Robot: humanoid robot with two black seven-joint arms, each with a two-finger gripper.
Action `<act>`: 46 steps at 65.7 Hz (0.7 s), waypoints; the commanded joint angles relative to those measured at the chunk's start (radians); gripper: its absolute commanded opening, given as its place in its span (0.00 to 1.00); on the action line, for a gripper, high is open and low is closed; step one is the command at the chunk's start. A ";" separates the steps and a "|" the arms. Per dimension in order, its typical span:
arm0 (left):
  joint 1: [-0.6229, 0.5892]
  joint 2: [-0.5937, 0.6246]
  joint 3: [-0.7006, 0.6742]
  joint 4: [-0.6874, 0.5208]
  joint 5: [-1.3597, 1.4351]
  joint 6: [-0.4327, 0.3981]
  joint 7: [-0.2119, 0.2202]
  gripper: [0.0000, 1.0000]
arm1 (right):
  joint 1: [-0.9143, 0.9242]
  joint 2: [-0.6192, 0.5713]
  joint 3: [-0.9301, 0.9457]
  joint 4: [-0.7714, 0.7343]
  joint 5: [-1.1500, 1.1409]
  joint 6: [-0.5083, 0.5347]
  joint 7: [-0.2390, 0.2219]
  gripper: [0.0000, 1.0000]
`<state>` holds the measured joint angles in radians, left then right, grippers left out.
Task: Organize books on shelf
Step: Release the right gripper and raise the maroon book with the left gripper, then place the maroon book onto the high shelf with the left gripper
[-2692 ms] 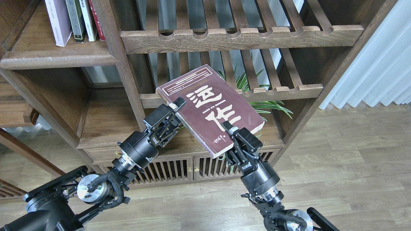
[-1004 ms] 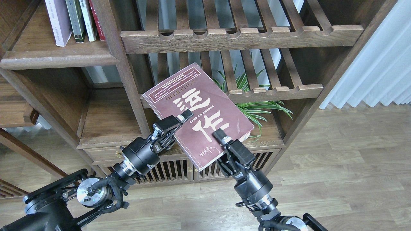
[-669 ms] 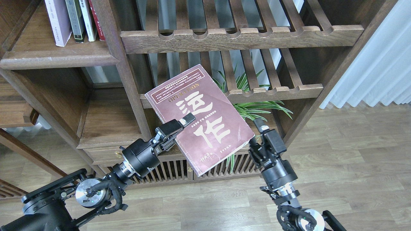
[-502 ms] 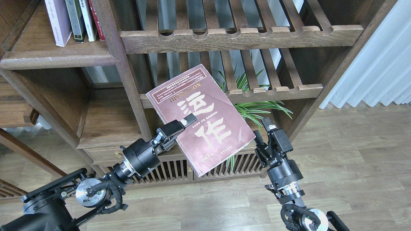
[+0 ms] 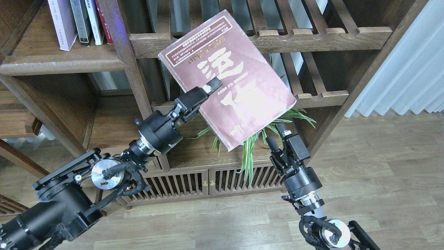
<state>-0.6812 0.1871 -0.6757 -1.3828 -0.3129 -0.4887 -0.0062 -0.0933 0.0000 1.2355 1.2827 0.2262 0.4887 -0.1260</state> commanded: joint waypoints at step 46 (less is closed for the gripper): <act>-0.244 -0.091 -0.284 -0.001 0.000 0.000 0.002 0.00 | 0.046 0.000 -0.011 -0.006 -0.013 0.000 -0.001 0.90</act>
<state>-0.8958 0.0856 -0.8698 -1.3823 -0.3125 -0.4887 -0.0078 -0.0543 0.0000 1.2240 1.2809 0.2131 0.4887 -0.1259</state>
